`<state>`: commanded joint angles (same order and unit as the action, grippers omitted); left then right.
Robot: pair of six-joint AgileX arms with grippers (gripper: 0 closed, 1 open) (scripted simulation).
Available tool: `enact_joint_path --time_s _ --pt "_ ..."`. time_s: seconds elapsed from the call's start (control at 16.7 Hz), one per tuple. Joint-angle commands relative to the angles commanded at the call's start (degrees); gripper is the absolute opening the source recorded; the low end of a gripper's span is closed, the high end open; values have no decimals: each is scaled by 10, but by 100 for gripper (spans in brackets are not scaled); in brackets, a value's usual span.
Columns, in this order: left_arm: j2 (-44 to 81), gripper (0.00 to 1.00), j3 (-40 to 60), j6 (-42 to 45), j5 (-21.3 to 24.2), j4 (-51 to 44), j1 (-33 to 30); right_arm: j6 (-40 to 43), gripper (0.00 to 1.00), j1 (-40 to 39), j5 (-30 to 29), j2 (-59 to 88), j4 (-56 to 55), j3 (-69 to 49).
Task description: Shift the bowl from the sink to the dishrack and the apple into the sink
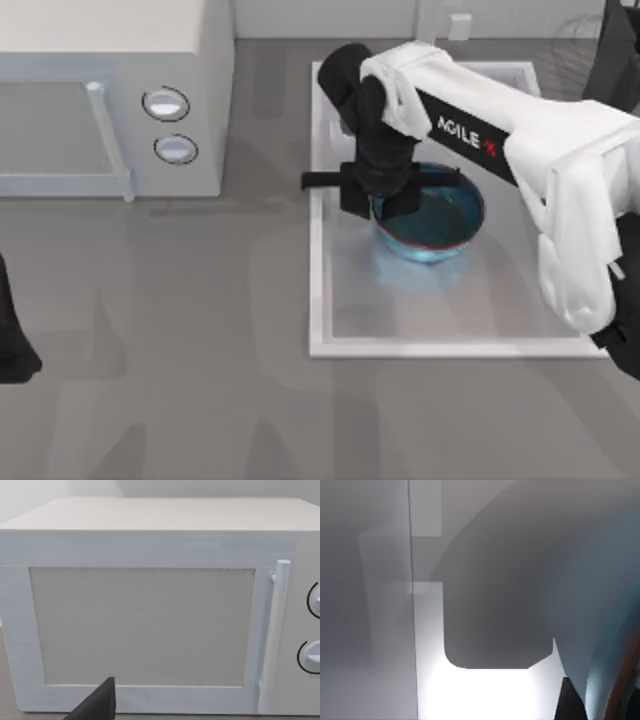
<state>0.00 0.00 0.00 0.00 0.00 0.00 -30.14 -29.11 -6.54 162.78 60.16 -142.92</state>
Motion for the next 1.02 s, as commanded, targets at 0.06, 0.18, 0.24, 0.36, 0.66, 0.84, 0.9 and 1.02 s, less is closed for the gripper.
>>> enact_joint_path --time_s 0.06,0.18,0.24,0.36,0.66,0.84,0.9,1.02 --pt "0 100 0 0 0 0 0 -5 0 -7 -1 -12 7 8" --pt "0 100 0 0 0 0 0 -24 0 -28 -4 -56 30 35" --pt "0 100 0 0 0 0 0 -37 0 -41 -5 -86 44 53" --pt "0 100 0 0 0 0 0 -69 0 -72 -9 -161 79 97" --pt "0 100 0 0 0 0 0 -164 0 -165 -20 -391 183 221" --pt "0 100 0 0 0 0 0 -217 0 -220 -26 -516 243 288" --pt "0 100 0 0 0 0 0 -233 0 -236 -28 -548 260 307" --pt "0 100 0 0 0 0 0 -256 0 -260 -31 -595 285 337"
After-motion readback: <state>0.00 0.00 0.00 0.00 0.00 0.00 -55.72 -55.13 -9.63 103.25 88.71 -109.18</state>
